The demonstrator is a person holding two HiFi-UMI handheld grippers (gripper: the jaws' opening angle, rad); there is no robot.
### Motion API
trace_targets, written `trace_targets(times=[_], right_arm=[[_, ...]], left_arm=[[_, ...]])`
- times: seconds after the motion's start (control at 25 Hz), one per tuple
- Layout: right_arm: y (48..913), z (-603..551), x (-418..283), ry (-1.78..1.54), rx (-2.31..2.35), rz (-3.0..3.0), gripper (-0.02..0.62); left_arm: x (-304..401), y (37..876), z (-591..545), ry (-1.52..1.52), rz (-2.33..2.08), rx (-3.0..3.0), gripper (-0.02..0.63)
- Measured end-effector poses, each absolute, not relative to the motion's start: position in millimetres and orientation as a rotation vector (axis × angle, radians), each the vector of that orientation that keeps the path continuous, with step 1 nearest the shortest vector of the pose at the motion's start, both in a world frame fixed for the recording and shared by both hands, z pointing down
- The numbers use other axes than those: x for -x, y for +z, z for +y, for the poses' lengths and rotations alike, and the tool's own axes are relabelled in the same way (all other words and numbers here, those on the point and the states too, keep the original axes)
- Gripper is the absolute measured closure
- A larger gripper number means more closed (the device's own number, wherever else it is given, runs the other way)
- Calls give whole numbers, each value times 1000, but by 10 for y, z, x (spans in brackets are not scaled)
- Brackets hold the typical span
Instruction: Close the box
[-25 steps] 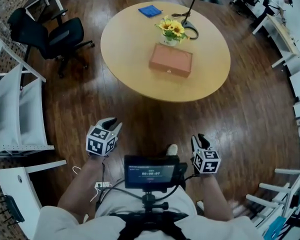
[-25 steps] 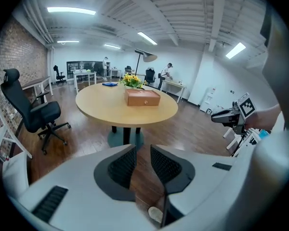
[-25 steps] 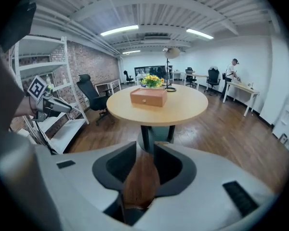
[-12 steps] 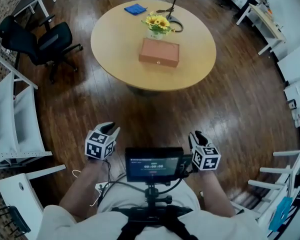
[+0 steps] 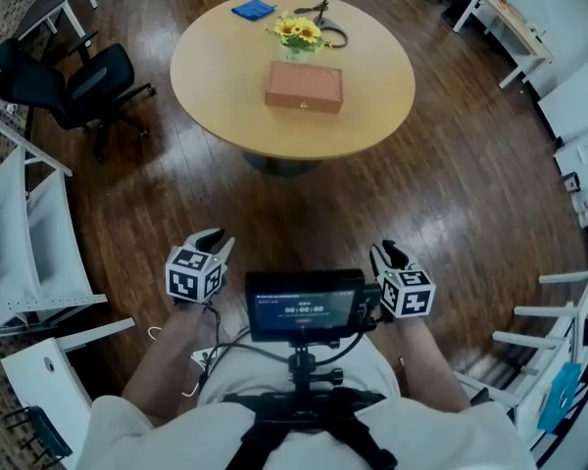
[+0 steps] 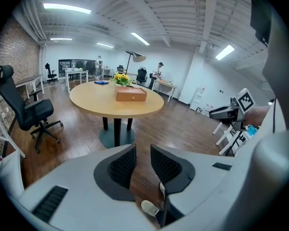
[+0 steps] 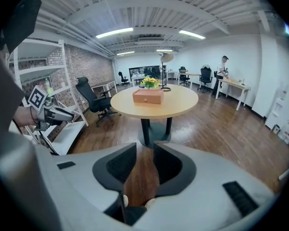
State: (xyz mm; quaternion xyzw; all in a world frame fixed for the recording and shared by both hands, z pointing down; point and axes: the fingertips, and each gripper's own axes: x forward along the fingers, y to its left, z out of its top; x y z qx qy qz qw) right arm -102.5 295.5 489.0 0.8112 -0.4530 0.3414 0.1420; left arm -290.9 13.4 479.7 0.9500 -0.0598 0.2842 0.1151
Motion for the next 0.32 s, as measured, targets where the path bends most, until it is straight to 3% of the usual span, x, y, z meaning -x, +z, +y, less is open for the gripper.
trace_targets(times=[0.32], right_arm=[[4967,2931,1225,967,-2331,-1315,478]], left_arm=[[3141,4848,114,821,-195,-2799,511]])
